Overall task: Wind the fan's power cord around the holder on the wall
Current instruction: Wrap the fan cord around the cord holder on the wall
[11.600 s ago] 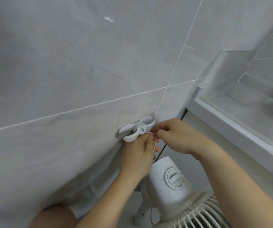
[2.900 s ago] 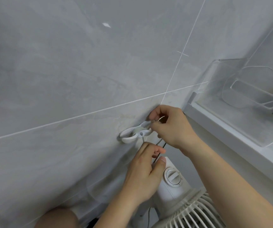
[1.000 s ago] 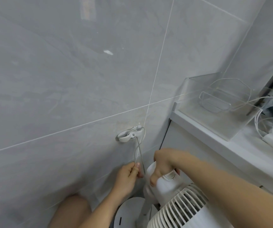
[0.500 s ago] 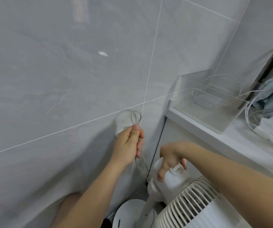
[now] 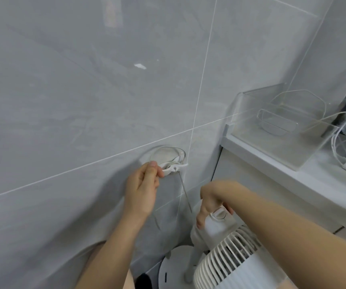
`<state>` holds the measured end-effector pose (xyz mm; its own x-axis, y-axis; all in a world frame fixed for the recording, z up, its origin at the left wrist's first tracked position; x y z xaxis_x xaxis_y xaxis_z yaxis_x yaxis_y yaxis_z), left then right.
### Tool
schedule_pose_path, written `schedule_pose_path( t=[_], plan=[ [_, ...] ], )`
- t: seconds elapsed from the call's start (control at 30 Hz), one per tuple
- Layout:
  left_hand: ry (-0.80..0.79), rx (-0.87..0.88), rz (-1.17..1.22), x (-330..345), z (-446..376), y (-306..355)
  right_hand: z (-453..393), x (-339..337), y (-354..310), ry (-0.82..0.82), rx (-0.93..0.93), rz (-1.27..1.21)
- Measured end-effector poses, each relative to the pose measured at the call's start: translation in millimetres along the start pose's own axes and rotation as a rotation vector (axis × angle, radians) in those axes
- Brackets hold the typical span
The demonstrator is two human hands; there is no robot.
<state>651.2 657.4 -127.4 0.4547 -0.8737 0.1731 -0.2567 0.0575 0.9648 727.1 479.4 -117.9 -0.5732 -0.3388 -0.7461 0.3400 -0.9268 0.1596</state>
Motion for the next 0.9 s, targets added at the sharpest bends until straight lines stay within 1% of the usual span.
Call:
schedule_pose_path(
  t=[0.13,0.27,0.33,0.4,0.53,0.6,0.7,0.83,0.9],
  plan=[
    [0.022,0.006,-0.016,-9.7,6.6,-3.6,-12.8,-2.2,-13.8,0.066,-0.031,-0.021],
    [0.025,-0.011,0.037,-11.0,9.8,-5.3,-23.0,-1.3,-12.9,0.102,-0.056,-0.010],
    [0.031,-0.026,0.052,-7.7,12.1,-8.5,-27.4,-2.2,-8.6,0.131,-0.062,-0.053],
    [0.040,-0.045,0.067,-4.2,14.0,-13.4,-31.2,-11.2,-1.9,0.215,-0.091,-0.233],
    [0.096,-0.062,0.103,-1.5,17.4,-20.3,-30.2,-40.6,5.4,0.427,-0.128,-0.774],
    [0.119,-0.056,0.094,-1.2,18.4,-20.8,-30.1,-46.8,0.1,0.533,-0.146,-0.901],
    [0.131,-0.042,0.092,-1.7,18.7,-18.5,-35.7,-46.3,-4.3,0.639,-0.162,-0.877],
    [0.141,-0.046,0.089,-1.2,16.1,-18.1,-37.3,-49.9,2.0,0.670,-0.181,-0.981],
    [0.132,-0.039,0.081,-0.4,16.9,-19.0,-38.3,-48.5,0.9,0.741,-0.161,-0.912]
  ],
)
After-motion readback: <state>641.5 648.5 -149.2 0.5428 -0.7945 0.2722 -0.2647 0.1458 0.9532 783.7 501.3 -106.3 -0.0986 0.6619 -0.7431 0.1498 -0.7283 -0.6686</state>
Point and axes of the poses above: each hand's wrist, its own z-axis away from the middle knuckle, its own x-axis out of the palm, y = z × x, the point moved 3 cm from there along -z, towards the middle knuckle, and after that the axes turned 4 degrees about y, right-handed, at the moved point
